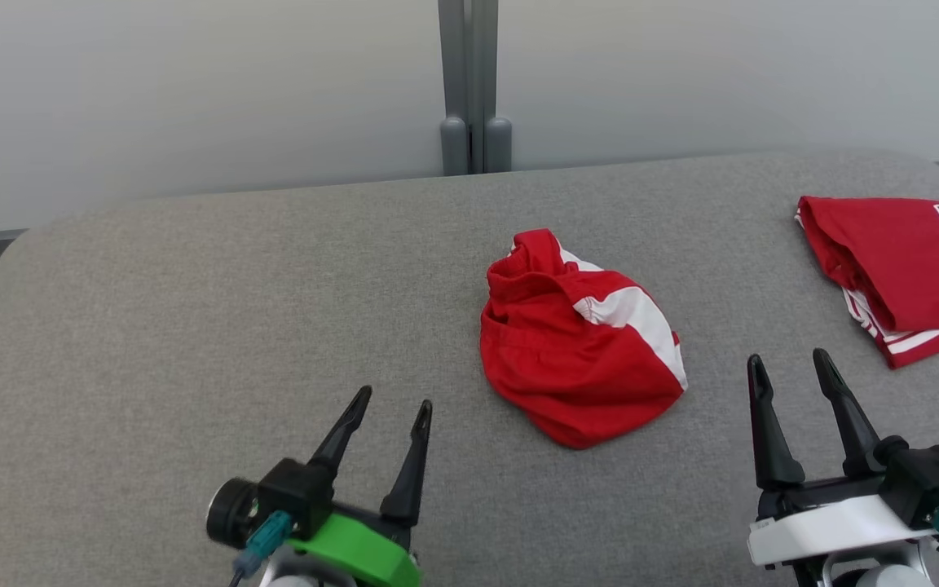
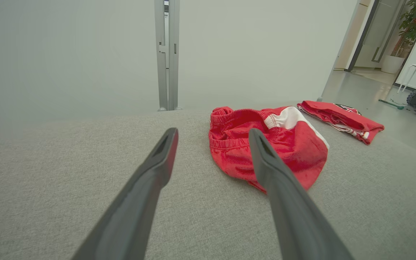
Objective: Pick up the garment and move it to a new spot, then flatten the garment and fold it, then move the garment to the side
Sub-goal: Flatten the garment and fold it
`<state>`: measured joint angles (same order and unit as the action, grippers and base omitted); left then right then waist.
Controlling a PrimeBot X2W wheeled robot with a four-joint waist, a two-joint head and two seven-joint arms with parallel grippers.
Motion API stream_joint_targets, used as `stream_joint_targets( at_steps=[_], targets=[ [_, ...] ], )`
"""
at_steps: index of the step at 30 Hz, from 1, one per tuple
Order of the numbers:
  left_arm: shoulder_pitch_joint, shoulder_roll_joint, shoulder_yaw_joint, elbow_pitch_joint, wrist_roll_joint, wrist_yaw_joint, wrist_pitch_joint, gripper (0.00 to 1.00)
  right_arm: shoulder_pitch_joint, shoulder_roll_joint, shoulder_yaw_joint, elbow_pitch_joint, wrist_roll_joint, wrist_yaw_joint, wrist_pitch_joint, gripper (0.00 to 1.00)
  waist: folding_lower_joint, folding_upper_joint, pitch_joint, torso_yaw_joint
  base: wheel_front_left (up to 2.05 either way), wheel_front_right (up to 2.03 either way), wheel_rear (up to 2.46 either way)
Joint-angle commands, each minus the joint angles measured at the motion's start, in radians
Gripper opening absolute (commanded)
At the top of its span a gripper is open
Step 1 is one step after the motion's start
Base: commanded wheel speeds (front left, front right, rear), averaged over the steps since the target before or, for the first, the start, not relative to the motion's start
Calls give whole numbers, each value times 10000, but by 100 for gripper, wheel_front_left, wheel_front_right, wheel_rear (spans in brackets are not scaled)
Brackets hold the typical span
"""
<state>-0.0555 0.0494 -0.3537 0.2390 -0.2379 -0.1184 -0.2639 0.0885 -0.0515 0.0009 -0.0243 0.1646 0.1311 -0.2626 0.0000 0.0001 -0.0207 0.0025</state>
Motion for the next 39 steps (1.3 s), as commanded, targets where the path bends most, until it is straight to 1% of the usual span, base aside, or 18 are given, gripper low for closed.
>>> stream_joint_targets(
  at_steps=[1,7,12,15,18,21,25,29,30,31,32,33,34,35,39],
  targets=[
    [-528,23,-325,234,-288,-59,-2,100,-255,-73,-11,-22,-69,-9,-25,100,0,-1,358,-285,0,0,0],
    [-2993,35,-2361,1606,-1416,-119,-2,100,-962,-266,226,-257,-145,-7,-24,100,0,-1,1572,-818,0,0,0],
    [-5024,32,-3736,3067,-2894,-118,18,100,-1572,-369,254,-385,-184,-7,-25,100,0,-1,2574,-1384,0,0,0],
    [-5938,44,-4205,4024,-3717,-118,301,100,-1833,-370,153,-451,-185,-9,-24,100,0,-1,3089,-1723,0,0,0],
    [-6575,18,-4806,4471,-4521,-120,527,100,-1966,-344,36,-490,-201,-9,-24,100,0,-1,3408,-1980,0,0,0],
    [-7068,52,-5187,4921,-5346,-120,766,100,-2031,-346,-39,-481,-204,-9,-24,100,0,-1,3614,-2173,0,0,0],
    [-7515,41,-5447,5335,-5996,-120,516,100,-2065,-299,-79,-520,-196,-9,-24,100,0,-1,3715,-2357,0,0,0],
    [-7839,42,-5681,5756,-6289,-120,261,100,-2116,-255,-78,-542,-208,-7,-24,100,0,-1,3763,-2427,0,0,0],
    [-7908,41,-5729,5827,-6364,-120,238,93,-2126,-250,-80,-542,-206,-7,-24,100,0,-1,3770,-2437,0,0,0],
    [-7976,41,-5804,5918,-6452,-121,201,80,-2136,-244,-89,-540,-209,-9,-25,100,0,-1,3774,-2443,0,0,0],
    [-8020,39,-5874,5969,-6511,-121,169,61,-2141,-239,-100,-538,-209,-9,-24,100,0,-1,3777,-2446,0,0,0],
    [-8076,39,-5977,6012,-6566,-121,164,37,-2147,-230,-120,-540,-206,-9,-24,100,0,-1,3776,-2446,0,0,0],
    [-8104,38,-6080,6021,-6646,-121,162,6,-2151,-221,-130,-545,-206,-9,-24,100,0,-1,3775,-2444,0,0,0],
    [-8130,38,-6214,6005,-6735,-121,149,0,-2155,-214,-144,-550,-209,-9,-25,100,0,-1,3769,-2440,0,0,0],
    [-8266,39,-6679,5872,-7111,-121,109,0,-2133,-196,-207,-544,-222,-9,-24,100,0,-1,3680,-2375,0,0,0]
  ],
)
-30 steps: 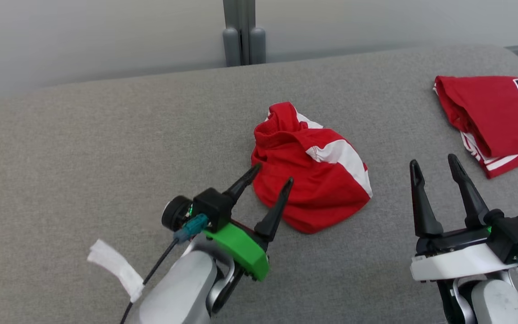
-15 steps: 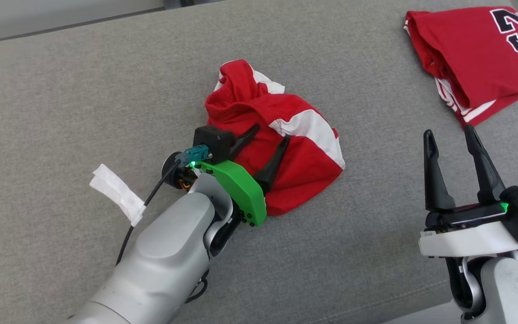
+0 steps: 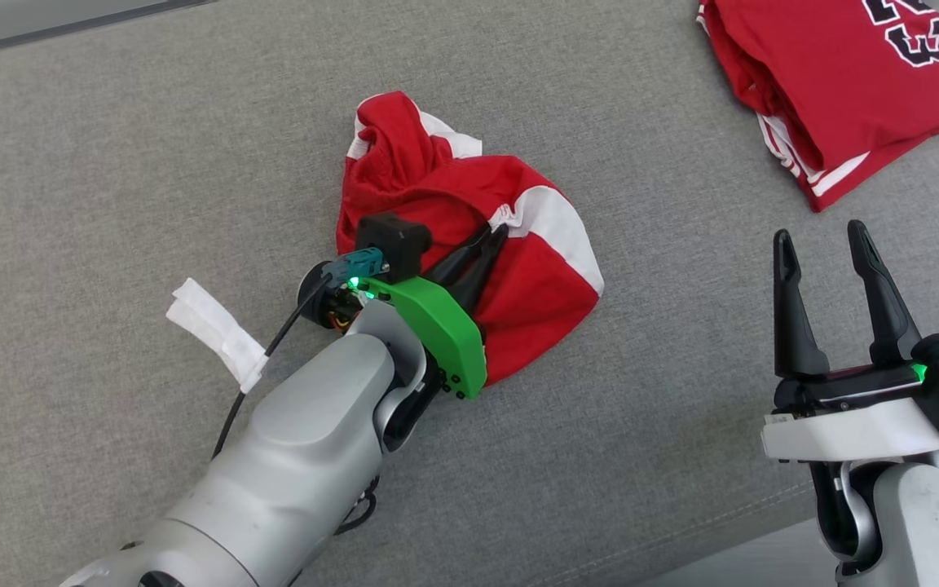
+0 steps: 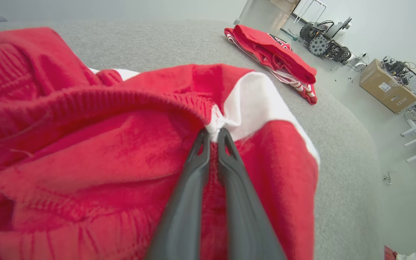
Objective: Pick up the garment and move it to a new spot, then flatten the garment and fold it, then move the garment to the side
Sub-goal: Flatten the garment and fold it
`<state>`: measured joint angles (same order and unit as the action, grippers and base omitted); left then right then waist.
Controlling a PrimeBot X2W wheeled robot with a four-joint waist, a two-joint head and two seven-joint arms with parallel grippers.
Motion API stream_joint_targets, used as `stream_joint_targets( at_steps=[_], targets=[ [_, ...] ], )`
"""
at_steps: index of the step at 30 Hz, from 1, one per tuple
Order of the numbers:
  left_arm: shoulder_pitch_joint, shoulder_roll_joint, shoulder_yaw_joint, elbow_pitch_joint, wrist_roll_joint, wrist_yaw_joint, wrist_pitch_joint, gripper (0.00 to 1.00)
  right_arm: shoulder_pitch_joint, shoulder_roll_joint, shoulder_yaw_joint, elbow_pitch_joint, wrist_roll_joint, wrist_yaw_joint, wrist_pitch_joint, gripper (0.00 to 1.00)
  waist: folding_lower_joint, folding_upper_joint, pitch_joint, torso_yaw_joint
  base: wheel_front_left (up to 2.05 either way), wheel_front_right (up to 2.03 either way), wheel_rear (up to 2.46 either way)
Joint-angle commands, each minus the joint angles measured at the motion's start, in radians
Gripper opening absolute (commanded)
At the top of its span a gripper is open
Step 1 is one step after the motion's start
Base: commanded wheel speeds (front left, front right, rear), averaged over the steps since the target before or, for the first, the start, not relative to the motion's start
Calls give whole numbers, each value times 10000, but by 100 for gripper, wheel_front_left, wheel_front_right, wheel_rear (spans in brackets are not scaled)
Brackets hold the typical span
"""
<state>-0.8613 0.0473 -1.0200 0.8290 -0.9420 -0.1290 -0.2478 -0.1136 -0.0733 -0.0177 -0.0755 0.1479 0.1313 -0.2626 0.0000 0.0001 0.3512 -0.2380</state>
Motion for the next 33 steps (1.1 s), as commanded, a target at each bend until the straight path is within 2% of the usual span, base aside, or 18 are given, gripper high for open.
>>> stream_joint_targets(
  at_steps=[1,7,12,17,21,26,33],
  targets=[
    [-231,59,-99,-66,-157,-16,-62,0,-104,28,-30,-19,-46,-11,-24,100,0,-1,-74,45,0,0,0],
    [-700,155,-620,-665,-434,-16,-113,0,-23,98,4,23,35,-11,-25,100,0,-1,-488,135,0,0,0],
    [-1731,385,-827,-1465,-467,-16,-147,0,159,148,54,119,63,-11,-24,100,0,-1,-1011,223,0,0,0],
    [-2966,741,-480,-2189,-366,-2,-168,0,435,177,-80,162,45,-9,-24,100,0,-1,-1587,496,0,0,0],
    [-3339,1233,-211,-2614,-220,267,-147,0,615,185,-138,121,26,-9,-24,100,0,-1,-1888,801,0,0,0],
    [-2038,2281,-221,-3457,-547,815,135,0,764,176,-174,52,46,-9,-24,100,0,-1,-2036,1284,0,0,0],
    [1424,3646,-640,-4918,-1448,1461,140,0,829,-71,-104,282,225,-9,-24,100,0,-1,-1603,2092,0,0,0]
  ],
)
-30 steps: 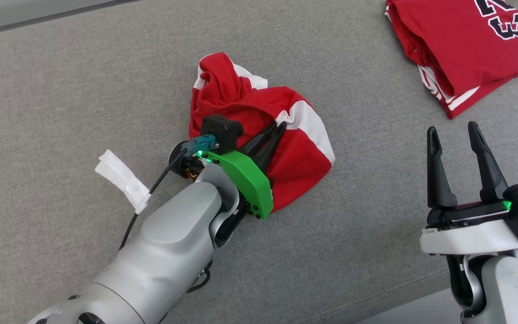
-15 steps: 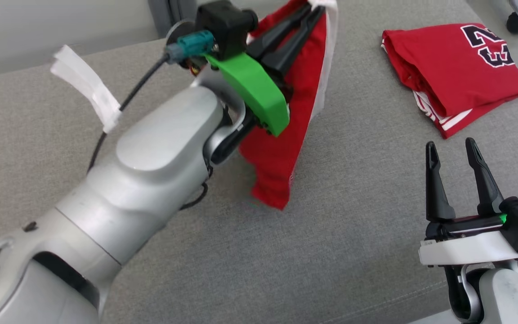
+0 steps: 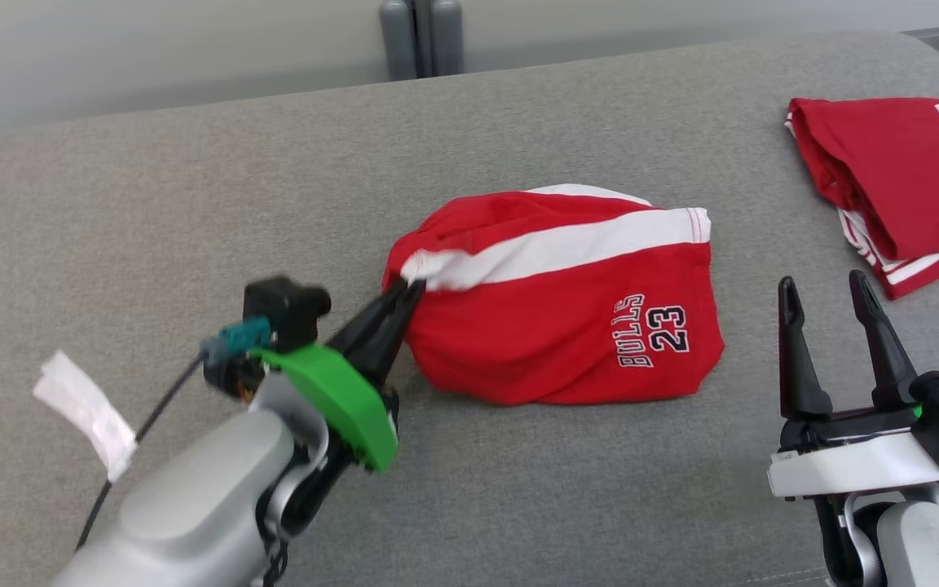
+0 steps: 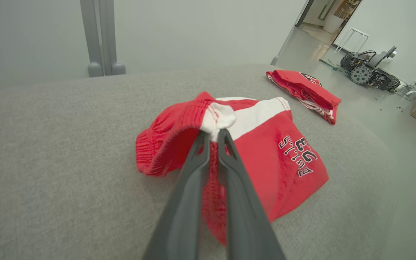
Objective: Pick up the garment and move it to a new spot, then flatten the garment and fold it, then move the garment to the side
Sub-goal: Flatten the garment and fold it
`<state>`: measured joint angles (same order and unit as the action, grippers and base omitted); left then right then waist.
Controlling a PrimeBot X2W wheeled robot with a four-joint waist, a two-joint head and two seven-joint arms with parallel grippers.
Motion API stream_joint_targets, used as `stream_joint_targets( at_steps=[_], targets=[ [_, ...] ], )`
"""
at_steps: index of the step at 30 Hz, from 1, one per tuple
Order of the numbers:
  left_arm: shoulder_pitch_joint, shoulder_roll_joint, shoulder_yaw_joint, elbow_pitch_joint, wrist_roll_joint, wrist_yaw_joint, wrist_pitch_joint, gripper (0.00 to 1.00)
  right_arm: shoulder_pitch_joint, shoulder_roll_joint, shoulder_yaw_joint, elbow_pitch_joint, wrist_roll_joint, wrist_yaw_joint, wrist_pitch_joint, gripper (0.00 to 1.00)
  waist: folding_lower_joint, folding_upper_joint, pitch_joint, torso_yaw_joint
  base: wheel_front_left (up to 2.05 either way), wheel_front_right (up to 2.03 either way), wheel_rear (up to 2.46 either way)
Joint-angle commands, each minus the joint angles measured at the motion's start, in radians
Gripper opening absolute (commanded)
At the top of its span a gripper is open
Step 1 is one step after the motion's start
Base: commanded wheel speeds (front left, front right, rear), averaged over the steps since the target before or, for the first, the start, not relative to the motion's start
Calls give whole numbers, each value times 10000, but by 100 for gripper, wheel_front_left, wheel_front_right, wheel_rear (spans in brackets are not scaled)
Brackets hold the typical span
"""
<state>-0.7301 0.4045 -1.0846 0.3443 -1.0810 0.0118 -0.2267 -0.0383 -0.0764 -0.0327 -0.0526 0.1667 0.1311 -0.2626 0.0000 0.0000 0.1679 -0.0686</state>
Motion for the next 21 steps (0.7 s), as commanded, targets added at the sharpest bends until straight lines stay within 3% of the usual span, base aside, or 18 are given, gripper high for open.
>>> stream_joint_targets(
  at_steps=[1,6,10,11,12,13,21],
  targets=[
    [448,153,-37,-172,-135,111,-93,0,34,-119,81,114,74,-7,-24,100,0,0,284,496,0,0,0],
    [1856,412,-221,-500,86,461,-288,0,-316,-565,49,288,131,-7,-24,100,0,0,471,1086,0,0,0],
    [2334,126,-369,-518,548,665,-352,0,-361,-775,12,299,59,-9,-25,100,0,0,507,1452,0,0,0],
    [2425,44,-335,-539,559,652,-360,40,-364,-801,21,297,57,-9,-24,100,0,0,508,1501,0,0,0],
    [2491,7,-311,-564,650,616,-374,92,-354,-821,39,295,48,-9,-24,100,0,0,503,1549,0,0,0],
    [2529,-8,-280,-604,722,572,-385,100,-341,-833,62,294,44,-9,-24,100,0,0,496,1570,0,0,0],
    [3401,-32,714,-1035,527,75,-382,100,-41,-838,198,282,39,-9,-24,100,0,0,372,1549,0,0,0]
  ],
)
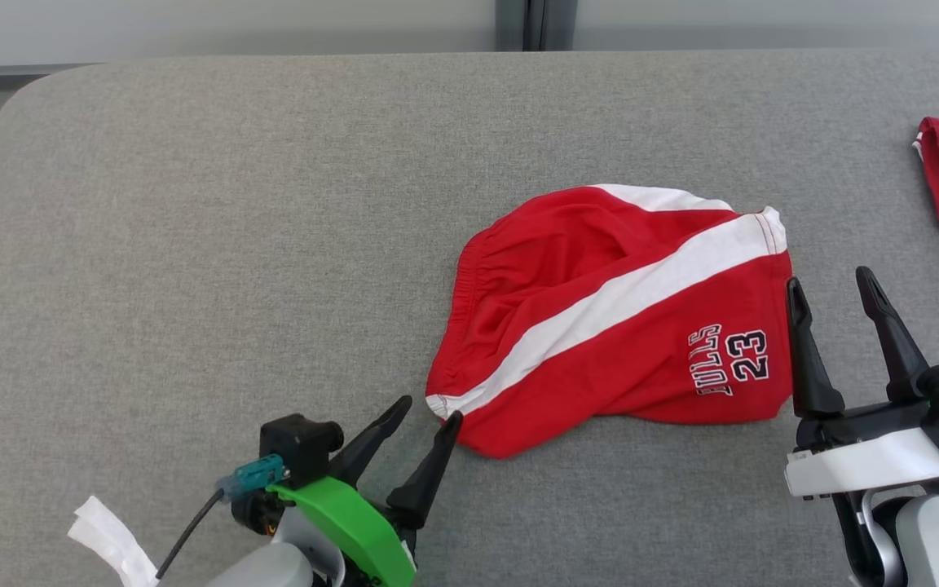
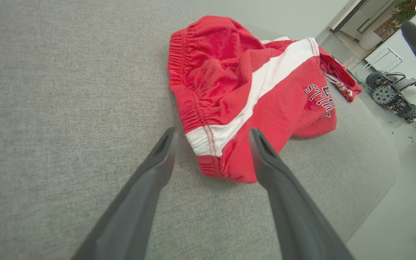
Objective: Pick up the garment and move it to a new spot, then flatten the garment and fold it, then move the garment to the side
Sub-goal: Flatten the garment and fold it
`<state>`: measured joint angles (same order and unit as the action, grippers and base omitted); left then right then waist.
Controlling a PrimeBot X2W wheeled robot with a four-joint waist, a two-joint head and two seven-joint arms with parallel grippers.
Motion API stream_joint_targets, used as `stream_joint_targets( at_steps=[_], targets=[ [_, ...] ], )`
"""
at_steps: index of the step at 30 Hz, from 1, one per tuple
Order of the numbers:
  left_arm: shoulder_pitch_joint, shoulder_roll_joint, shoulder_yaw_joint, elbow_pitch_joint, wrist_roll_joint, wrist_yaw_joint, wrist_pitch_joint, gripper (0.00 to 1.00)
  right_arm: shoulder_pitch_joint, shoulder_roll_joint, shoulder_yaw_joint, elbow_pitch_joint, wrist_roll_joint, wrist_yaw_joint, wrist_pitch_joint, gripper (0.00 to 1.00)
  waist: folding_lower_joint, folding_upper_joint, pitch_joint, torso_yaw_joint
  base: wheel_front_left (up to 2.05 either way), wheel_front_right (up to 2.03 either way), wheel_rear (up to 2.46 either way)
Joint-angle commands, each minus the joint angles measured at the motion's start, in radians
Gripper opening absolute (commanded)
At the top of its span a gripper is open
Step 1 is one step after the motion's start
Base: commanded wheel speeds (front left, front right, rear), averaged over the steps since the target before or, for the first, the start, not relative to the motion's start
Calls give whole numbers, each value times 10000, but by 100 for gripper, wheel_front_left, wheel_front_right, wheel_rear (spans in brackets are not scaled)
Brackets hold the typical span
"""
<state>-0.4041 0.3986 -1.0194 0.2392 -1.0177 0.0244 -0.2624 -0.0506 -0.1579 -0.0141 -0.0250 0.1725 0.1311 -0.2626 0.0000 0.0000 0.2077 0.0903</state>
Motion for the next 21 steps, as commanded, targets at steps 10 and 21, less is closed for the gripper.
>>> stream_joint_targets(
  at_steps=[10,21],
  targets=[
    [171,-271,250,1338,-273,-263,-24,100,191,-62,34,-26,37,-9,-24,100,0,0,-49,-438,0,0,0],
    [-299,-966,665,2552,88,-718,-27,100,188,-211,16,-89,21,-9,-24,100,0,0,107,-715,0,0,0]
  ],
)
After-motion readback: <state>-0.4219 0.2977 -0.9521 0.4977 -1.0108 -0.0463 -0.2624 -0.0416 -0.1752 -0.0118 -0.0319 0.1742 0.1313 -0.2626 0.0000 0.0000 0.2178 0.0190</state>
